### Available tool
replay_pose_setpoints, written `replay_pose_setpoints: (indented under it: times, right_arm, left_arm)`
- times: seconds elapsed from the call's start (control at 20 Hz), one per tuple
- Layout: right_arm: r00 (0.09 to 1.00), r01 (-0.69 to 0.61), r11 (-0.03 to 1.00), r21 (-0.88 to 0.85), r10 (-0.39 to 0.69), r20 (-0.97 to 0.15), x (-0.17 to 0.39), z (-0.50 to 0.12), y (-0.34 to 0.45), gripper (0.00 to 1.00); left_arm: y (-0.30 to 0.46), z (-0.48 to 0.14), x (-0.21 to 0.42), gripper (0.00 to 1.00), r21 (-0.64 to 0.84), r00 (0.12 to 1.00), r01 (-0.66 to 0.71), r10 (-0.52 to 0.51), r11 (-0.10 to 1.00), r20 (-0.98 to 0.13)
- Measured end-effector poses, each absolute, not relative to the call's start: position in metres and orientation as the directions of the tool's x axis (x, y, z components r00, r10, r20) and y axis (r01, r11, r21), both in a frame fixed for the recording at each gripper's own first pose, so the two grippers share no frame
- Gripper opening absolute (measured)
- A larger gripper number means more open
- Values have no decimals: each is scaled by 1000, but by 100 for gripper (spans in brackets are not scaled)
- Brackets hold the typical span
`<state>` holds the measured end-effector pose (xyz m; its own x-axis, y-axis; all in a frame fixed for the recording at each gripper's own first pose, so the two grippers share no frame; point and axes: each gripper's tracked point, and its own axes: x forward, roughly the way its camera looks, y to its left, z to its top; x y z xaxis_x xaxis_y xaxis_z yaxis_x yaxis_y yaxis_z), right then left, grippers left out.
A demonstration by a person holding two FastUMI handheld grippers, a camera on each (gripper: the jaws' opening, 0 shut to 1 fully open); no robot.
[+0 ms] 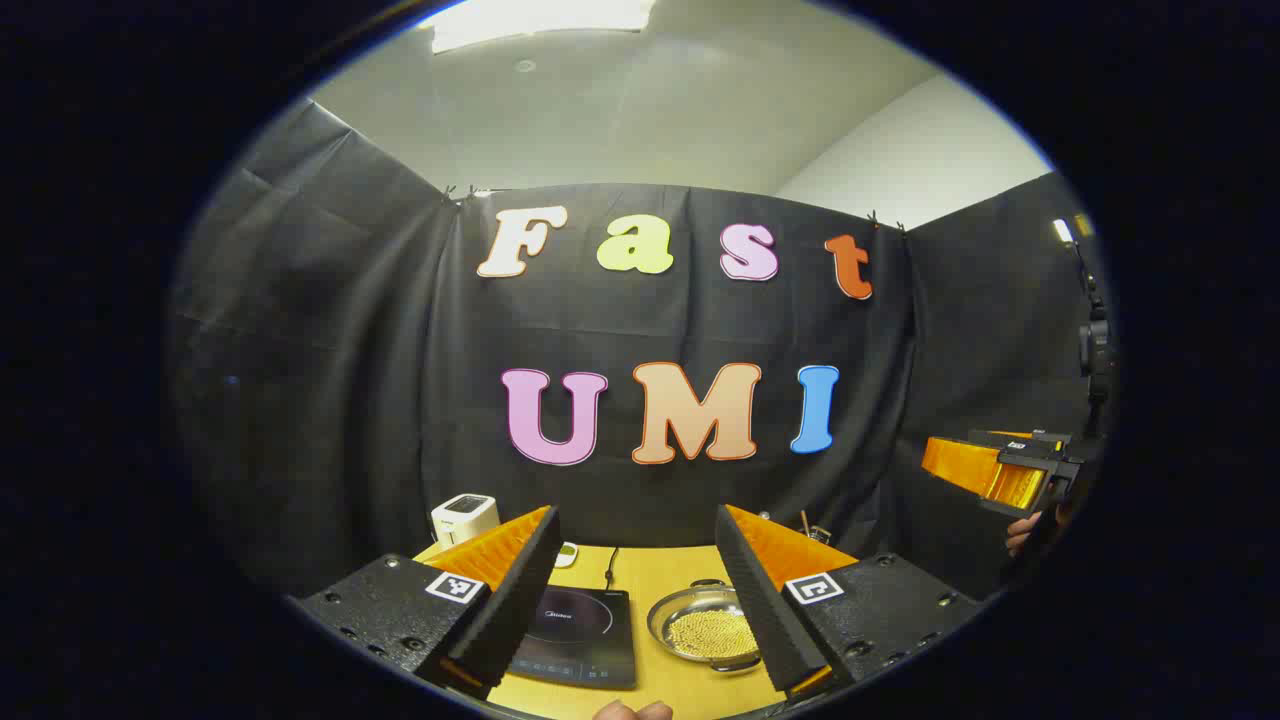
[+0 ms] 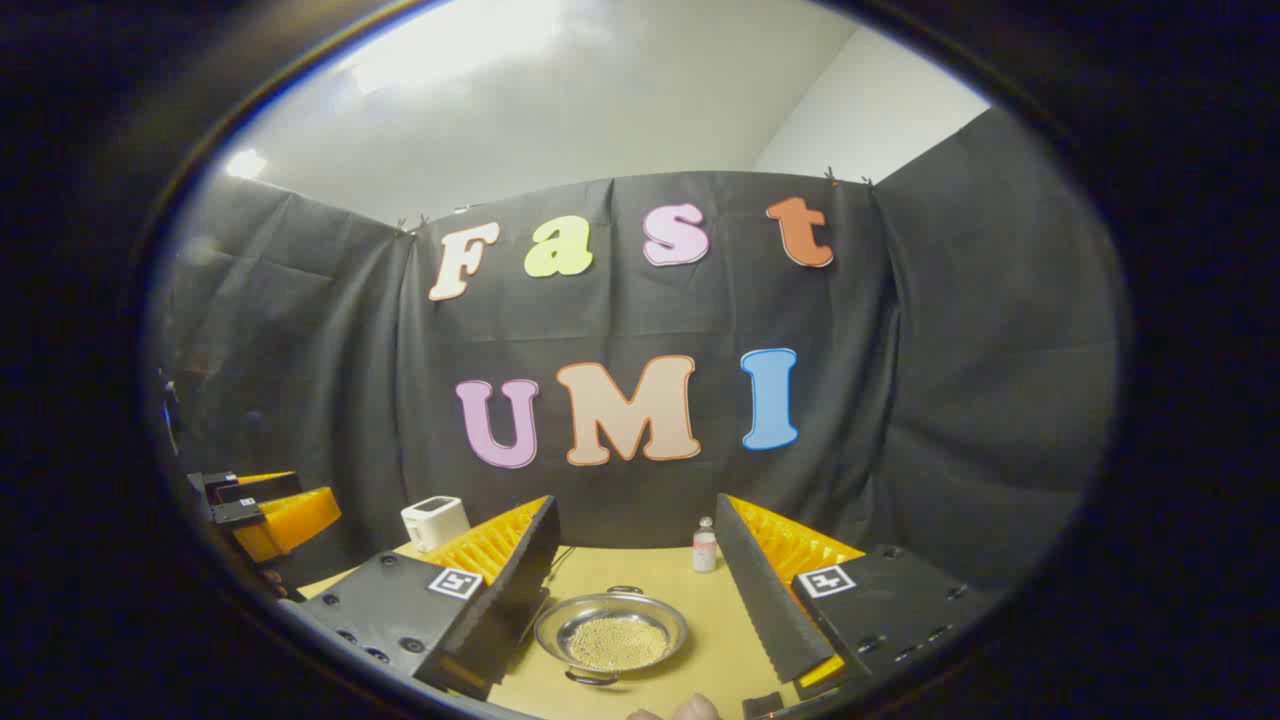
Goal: First push the handle of the pot to place it horizontally, then grasp the pot with both hands and set it on the induction cooktop.
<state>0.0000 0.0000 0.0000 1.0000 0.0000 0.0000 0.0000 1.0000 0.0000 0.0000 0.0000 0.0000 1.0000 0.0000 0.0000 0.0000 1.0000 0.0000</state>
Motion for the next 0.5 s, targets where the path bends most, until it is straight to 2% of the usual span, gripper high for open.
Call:
replay_pose_setpoints:
  times: [0.1, 0.15, 0.2, 0.3, 0.35, 0.4, 0.45, 0.5]
  right_arm:
    - [1000, -1, 1000, -2, 1, -10, 3, -3, -3, 98]
    - [1000, -3, 1000, -3, 3, -11, 4, -3, -3, 97]
    - [1000, -4, 1000, -3, 4, -10, 5, -2, -3, 97]
    - [1000, -8, 1000, 3, 8, -12, 7, -3, -1, 98]
    - [1000, -11, 1000, 5, 11, -13, 8, -3, 0, 98]
    - [1000, -12, 1000, 3, 12, -14, 8, -2, 0, 97]
    - [1000, -14, 1000, 1, 14, -15, 9, -3, 2, 97]
    - [1000, -17, 1000, 1, 17, -18, 9, -4, 3, 97]
  left_arm:
    - [0, -3, 3, 89, -4, 1000, -5, 5, 1000, -6]
    - [0, -5, 3, 94, -4, 1000, -7, 7, 1000, -13]
    - [0, -5, 3, 89, -5, 1000, -8, 8, 1000, -13]
    - [-1, -4, 4, 89, -4, 1000, -6, 6, 1000, -13]
    - [-2, -5, 5, 94, -1, 1000, -5, 5, 1000, -15]
    - [-1, -4, 6, 89, 3, 1000, -3, 3, 1000, -13]
    - [0, -4, 7, 94, 7, 1000, -4, 4, 1000, -12]
    - [0, -3, 9, 89, 10, 1000, -3, 3, 1000, -13]
